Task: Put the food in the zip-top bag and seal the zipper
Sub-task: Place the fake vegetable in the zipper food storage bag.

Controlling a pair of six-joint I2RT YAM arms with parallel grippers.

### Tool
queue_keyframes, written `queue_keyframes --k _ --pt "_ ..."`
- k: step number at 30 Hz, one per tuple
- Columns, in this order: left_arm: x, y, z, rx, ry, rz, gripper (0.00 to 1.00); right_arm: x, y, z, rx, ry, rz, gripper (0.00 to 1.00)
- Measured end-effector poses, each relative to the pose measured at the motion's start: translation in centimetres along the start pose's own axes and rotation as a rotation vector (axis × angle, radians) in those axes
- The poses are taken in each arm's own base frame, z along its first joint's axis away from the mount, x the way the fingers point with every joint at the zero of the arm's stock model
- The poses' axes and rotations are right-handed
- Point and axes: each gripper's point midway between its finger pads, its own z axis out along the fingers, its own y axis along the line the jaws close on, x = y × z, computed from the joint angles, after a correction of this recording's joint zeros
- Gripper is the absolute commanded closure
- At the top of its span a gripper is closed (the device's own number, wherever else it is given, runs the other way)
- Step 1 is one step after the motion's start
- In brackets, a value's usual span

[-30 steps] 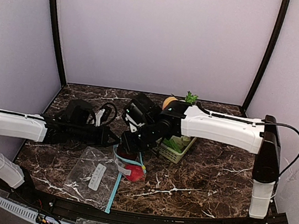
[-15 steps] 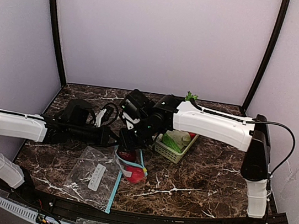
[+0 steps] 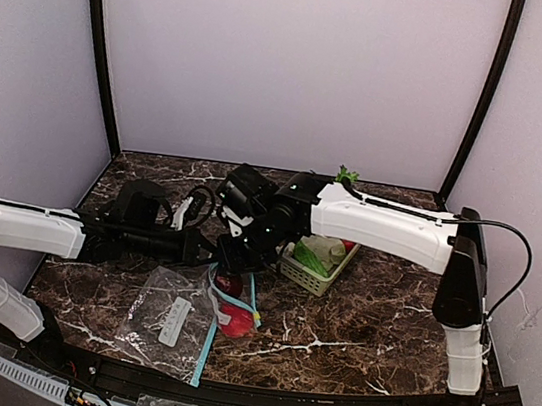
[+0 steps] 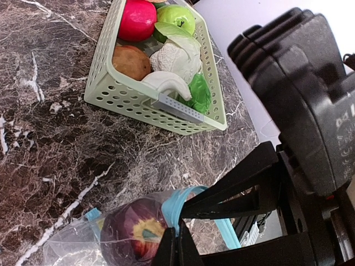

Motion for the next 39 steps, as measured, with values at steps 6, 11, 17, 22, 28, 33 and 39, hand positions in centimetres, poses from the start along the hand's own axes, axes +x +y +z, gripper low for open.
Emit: queue_keyframes --k 6,11,17,22,28,33,39 --pt "0.1 0.8 0.0 -0.028 -0.015 -0.005 0.99 0.4 0.1 0.0 -0.012 0.006 -0.024 0.47" --pt "0.4 2.2 -0.1 -0.073 -0.024 -0.02 0.99 1.5 0.3 -1.9 -0.049 -0.016 -0.056 0.34" --pt "0.2 2.9 -0.2 -0.102 -0.038 -0.028 0.99 2.9 1.0 -7.3 -0.109 -0.124 -0.083 0.35" --pt "0.0 3.2 -0.4 -0.119 -0.045 -0.031 0.99 5.4 0.0 -7.9 -0.104 -0.127 -0.072 0.43" --pt "0.1 3.4 -0.6 -0.133 -0.044 -0.034 0.99 8.8 -0.2 -5.7 -0.067 -0.057 -0.084 0.53" --pt "0.2 3.6 -0.6 -0.142 -0.038 -0.038 0.99 9.2 -0.1 -5.5 -0.051 -0.058 -0.09 0.6" --pt "0.3 3.7 -0.7 -0.144 -0.035 -0.038 0.99 9.6 -0.8 -4.7 -0.008 -0.038 -0.086 0.65"
